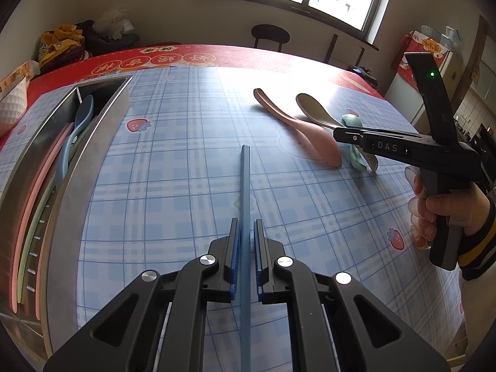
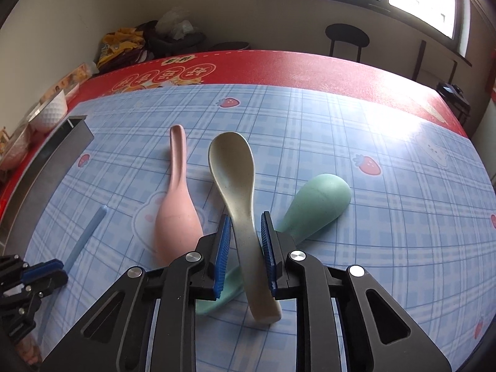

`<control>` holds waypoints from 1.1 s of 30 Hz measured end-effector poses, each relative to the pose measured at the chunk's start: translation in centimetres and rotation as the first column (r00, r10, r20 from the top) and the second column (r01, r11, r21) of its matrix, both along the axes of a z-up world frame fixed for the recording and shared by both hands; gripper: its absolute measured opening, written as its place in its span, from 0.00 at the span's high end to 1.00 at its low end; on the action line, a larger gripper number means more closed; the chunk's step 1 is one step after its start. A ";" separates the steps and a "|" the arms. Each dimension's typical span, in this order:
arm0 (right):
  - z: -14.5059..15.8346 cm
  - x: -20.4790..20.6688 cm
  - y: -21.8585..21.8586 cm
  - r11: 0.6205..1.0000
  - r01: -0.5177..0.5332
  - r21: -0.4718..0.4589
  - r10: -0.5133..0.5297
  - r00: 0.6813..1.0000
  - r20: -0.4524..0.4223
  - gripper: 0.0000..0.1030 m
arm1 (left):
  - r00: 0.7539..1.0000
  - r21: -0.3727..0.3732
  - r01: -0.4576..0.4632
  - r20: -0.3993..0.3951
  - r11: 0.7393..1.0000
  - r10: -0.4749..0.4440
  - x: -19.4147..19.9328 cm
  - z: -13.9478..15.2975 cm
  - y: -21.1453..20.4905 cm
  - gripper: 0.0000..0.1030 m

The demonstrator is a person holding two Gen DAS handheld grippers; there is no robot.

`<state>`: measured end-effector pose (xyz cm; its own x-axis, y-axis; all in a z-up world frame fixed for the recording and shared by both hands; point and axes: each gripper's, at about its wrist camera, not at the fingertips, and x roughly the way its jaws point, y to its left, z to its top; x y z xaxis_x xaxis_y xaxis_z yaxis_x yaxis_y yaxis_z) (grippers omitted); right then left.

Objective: Organize utensils
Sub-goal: 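Grasp the beige spoon by its handle with the right gripper while the left gripper holds the chopstick, then lower the blue chopstick into the steel tray and open the left gripper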

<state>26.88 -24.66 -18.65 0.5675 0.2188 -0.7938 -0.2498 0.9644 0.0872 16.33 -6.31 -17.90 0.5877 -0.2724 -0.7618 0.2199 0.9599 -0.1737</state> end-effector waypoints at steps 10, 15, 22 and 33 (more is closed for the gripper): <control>0.8 -0.7 0.3 1.000 0.010 -0.004 -0.010 0.999 0.053 0.87 | 1.000 0.000 -0.001 0.000 1.000 0.001 0.0 0.0 0.0 0.92; 2.7 -2.6 0.0 0.993 0.026 0.113 -0.038 0.994 0.106 0.87 | 1.000 0.011 -0.001 0.003 1.000 0.001 0.0 0.1 -0.2 0.92; 3.5 -6.6 0.4 0.942 0.033 0.335 -0.084 0.987 0.139 0.87 | 1.000 0.037 -0.001 0.010 0.999 0.001 -0.1 0.3 -0.8 0.92; 2.5 -9.3 1.2 0.902 0.009 0.432 -0.094 0.980 0.175 0.87 | 0.998 -0.012 0.020 0.064 1.000 -0.019 -1.1 0.9 -0.4 0.94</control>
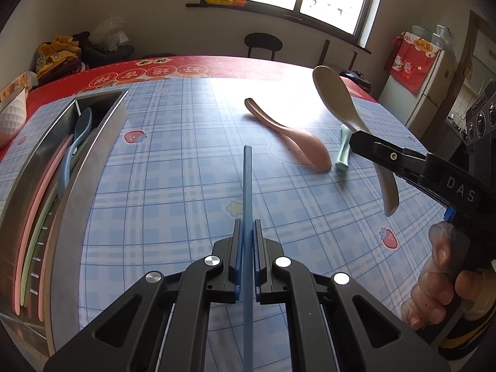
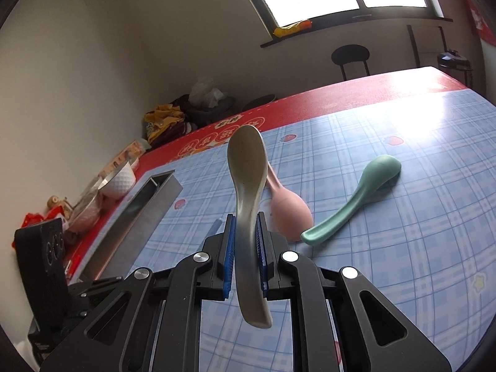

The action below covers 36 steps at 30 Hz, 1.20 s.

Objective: Organize utensils
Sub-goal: 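Lower the blue chopstick into the steel tray and open the left gripper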

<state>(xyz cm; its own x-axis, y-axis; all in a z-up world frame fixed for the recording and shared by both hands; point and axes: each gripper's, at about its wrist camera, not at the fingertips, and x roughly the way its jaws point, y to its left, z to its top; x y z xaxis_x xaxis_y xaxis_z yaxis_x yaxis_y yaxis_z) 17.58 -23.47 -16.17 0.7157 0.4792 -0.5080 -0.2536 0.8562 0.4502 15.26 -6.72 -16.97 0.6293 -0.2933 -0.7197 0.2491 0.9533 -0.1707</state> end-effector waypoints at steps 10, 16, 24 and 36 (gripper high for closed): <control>-0.2 -0.3 -0.5 0.999 -0.020 0.027 0.020 1.000 0.007 0.87 | 1.000 -0.045 0.003 0.028 0.999 -0.001 -0.9 2.3 1.4 0.94; -0.3 -0.3 -1.1 0.999 -0.021 0.042 0.021 1.000 0.003 0.87 | 0.999 -0.119 -0.008 0.038 0.993 0.013 -2.0 4.5 4.5 0.94; -0.4 -0.4 -1.2 0.999 -0.024 0.046 0.024 1.000 0.002 0.87 | 0.997 -0.157 -0.074 0.005 0.985 0.076 -1.8 6.5 9.7 0.94; -0.4 -0.4 -1.2 0.999 -0.023 0.049 0.023 1.000 0.001 0.87 | 0.977 -0.067 -0.194 -0.104 0.979 0.186 4.8 6.1 14.0 0.94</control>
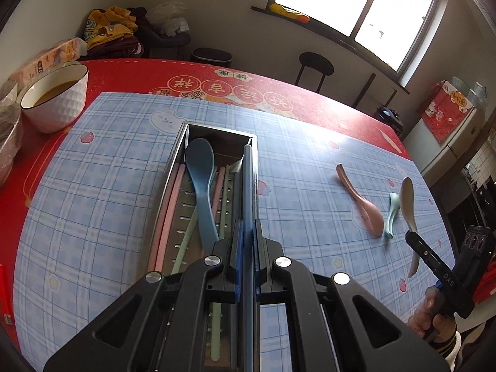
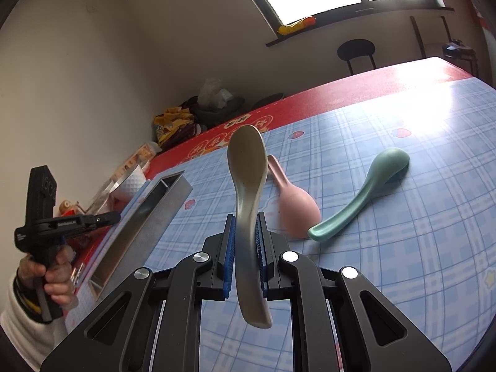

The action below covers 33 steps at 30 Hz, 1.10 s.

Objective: Organize utensils
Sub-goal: 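Lower the blue chopstick into the steel tray and open the left gripper, then carry the beige spoon into the steel tray and open the right gripper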

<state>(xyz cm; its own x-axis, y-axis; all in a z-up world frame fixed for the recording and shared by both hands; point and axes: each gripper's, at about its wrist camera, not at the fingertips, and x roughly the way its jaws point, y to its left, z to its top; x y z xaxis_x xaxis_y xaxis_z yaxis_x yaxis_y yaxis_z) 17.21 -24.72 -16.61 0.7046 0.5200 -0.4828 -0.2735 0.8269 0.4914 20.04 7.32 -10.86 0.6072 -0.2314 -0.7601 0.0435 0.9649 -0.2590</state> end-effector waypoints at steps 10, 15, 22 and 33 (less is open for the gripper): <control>-0.2 0.1 0.1 1.000 -0.007 0.004 0.007 1.000 -0.002 0.87 | 0.998 0.046 -0.013 -0.068 0.999 0.016 2.9 -2.5 -0.5 0.94; -0.2 0.1 0.1 1.000 -0.006 0.004 0.006 1.000 -0.001 0.87 | 0.997 0.059 0.001 -0.078 0.998 0.003 3.4 -3.0 -0.9 0.94; -0.2 0.1 0.1 1.000 -0.006 0.005 0.006 1.000 -0.002 0.87 | 0.999 0.070 0.008 -0.047 0.998 -0.005 2.8 -2.4 -1.0 0.94; -0.3 0.2 0.5 1.000 -0.006 -0.005 0.006 1.000 -0.002 0.87 | 0.980 0.138 0.035 0.189 0.990 -0.061 -4.2 0.2 -0.2 0.59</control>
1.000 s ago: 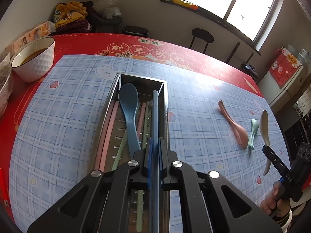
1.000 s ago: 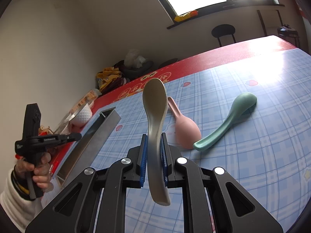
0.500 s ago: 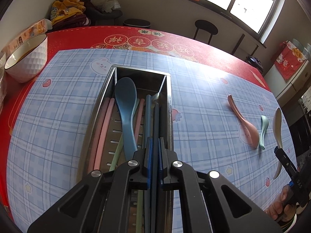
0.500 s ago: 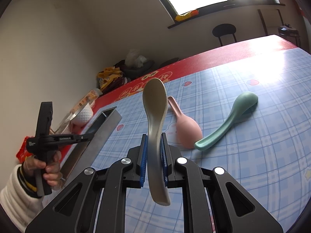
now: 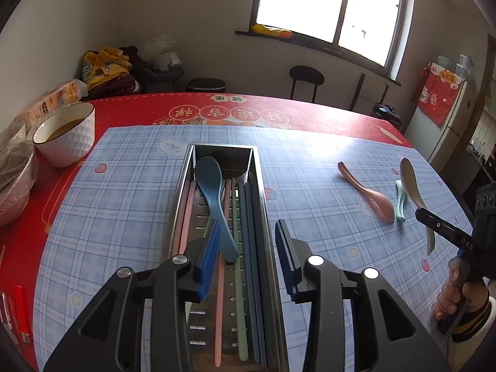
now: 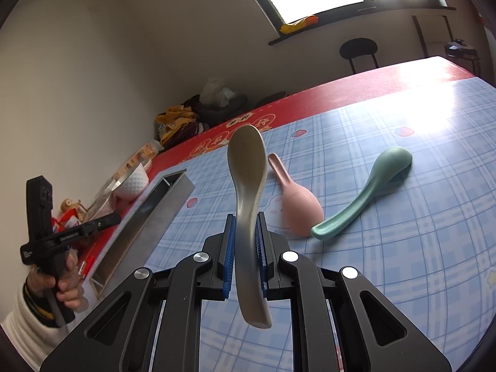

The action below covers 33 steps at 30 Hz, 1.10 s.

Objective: Organize utensils
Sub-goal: 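Carry the beige spoon into the steel tray and open the right gripper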

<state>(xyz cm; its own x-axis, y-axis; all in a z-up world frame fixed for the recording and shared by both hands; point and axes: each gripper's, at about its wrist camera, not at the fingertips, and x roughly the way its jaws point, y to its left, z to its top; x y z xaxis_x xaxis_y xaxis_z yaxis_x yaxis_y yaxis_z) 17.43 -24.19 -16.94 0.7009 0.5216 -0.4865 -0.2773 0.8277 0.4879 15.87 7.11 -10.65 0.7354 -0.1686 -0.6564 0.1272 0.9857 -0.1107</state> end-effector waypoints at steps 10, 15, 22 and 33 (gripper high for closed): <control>0.6 0.7 2.4 0.993 0.026 -0.118 -0.032 0.999 -0.044 0.87 | 0.972 0.176 -0.062 0.234 0.982 0.020 -5.6 -1.0 1.6 0.06; 2.0 0.9 4.6 0.995 0.017 -0.098 -0.023 0.998 -0.060 0.87 | 0.970 0.135 -0.110 0.230 0.985 0.076 -5.3 -1.8 3.4 0.06; 3.0 2.9 10.8 0.997 -0.031 -0.067 0.021 0.988 -0.155 0.87 | 0.947 0.059 -0.155 0.293 0.986 0.131 -6.6 -1.2 5.1 0.06; 3.6 6.9 23.2 0.985 -0.134 -0.107 0.105 0.966 -0.238 0.87 | 0.938 -0.020 -0.198 0.286 0.980 0.195 -6.8 -1.0 6.7 0.06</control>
